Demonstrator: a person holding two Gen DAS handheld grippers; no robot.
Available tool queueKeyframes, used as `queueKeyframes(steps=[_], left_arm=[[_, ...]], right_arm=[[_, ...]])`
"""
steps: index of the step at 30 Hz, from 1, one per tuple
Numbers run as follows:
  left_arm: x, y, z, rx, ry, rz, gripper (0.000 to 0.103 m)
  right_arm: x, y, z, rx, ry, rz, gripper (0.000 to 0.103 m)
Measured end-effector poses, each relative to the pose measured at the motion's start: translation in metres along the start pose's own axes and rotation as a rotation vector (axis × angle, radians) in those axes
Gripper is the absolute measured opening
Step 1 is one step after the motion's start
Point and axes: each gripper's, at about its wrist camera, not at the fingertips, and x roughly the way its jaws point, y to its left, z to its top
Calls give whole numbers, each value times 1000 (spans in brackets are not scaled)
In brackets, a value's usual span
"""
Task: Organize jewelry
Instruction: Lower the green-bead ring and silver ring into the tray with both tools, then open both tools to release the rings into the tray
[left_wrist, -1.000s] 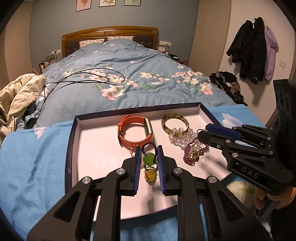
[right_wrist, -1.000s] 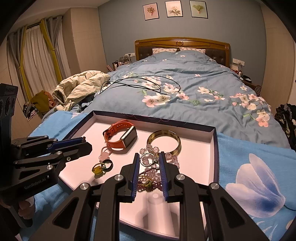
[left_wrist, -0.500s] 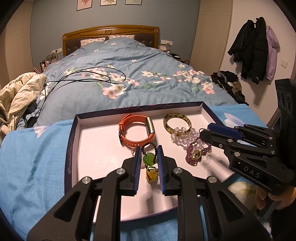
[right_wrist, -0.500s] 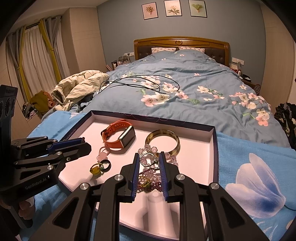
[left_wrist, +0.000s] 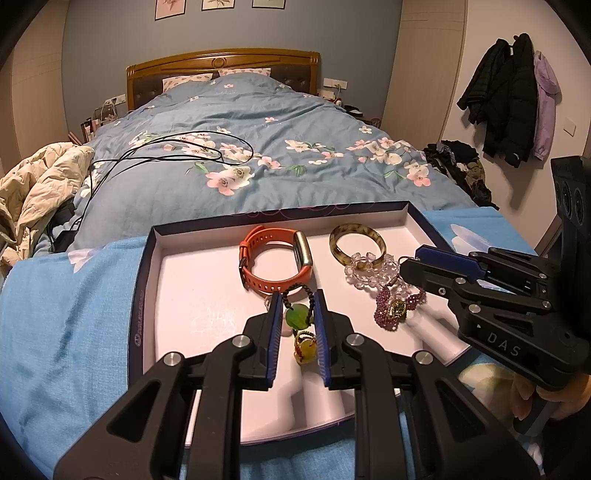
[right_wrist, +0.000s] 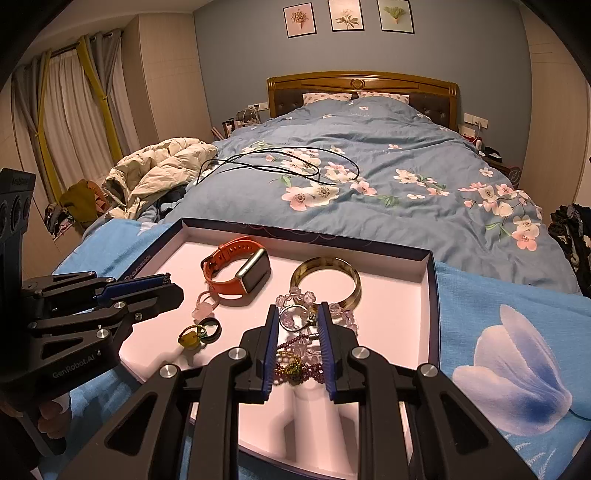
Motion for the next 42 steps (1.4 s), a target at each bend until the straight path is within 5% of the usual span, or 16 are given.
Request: queueKeyframes(steps=[34, 42], left_arm=[[9, 3, -3, -8, 17, 17, 17], [4, 4, -6, -22, -1, 26, 43]], right_arm=[[14, 3, 0, 6, 47, -8, 20], [10, 2, -1, 23, 42, -14, 35]])
